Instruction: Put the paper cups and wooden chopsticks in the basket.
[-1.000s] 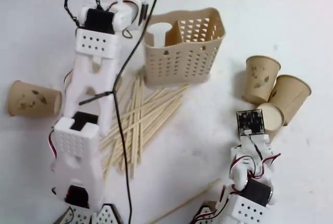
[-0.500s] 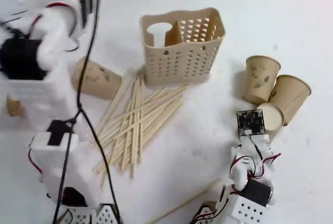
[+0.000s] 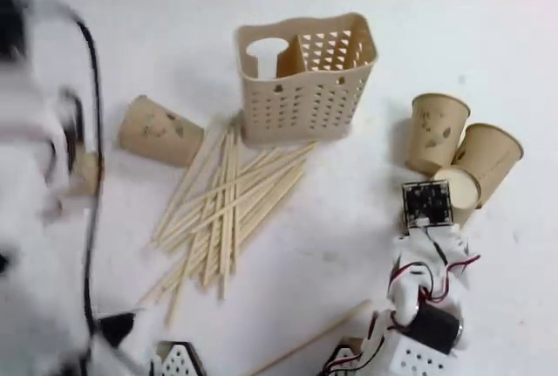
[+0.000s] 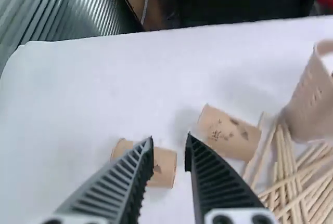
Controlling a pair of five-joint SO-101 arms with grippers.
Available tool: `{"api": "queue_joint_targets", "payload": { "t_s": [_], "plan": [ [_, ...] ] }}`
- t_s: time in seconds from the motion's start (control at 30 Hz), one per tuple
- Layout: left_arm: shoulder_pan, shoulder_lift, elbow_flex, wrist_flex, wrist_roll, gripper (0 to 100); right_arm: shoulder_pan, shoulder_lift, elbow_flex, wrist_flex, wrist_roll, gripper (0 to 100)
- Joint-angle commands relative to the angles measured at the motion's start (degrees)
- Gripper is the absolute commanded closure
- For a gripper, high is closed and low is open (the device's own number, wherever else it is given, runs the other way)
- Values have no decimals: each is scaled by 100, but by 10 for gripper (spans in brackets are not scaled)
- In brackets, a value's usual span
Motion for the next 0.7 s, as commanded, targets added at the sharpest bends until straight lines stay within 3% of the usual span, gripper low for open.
{"api": "queue_joint_targets", "payload": {
  "t_s": [0.0, 0.13, 0.27, 0.47, 0.67],
  "plan": [
    [-365, -3231, 6022, -1925, -809, 880, -400, 127, -1732, 646, 18, 829],
    [-919, -5516, 9073, -3560, -712, 880, -840, 1402, -3464, 1235, -9, 829],
    [-1033, -7345, 10769, -3938, -712, 880, -1402, 3565, -5371, 1824, -369, 827],
    [-1042, -6844, 11596, -4958, -747, 880, -2668, 6448, -8018, 2018, -958, 826],
    [-1051, -6826, 11587, -4334, -747, 880, -3723, 8708, -10004, 1991, -1160, 827]
  ]
}}
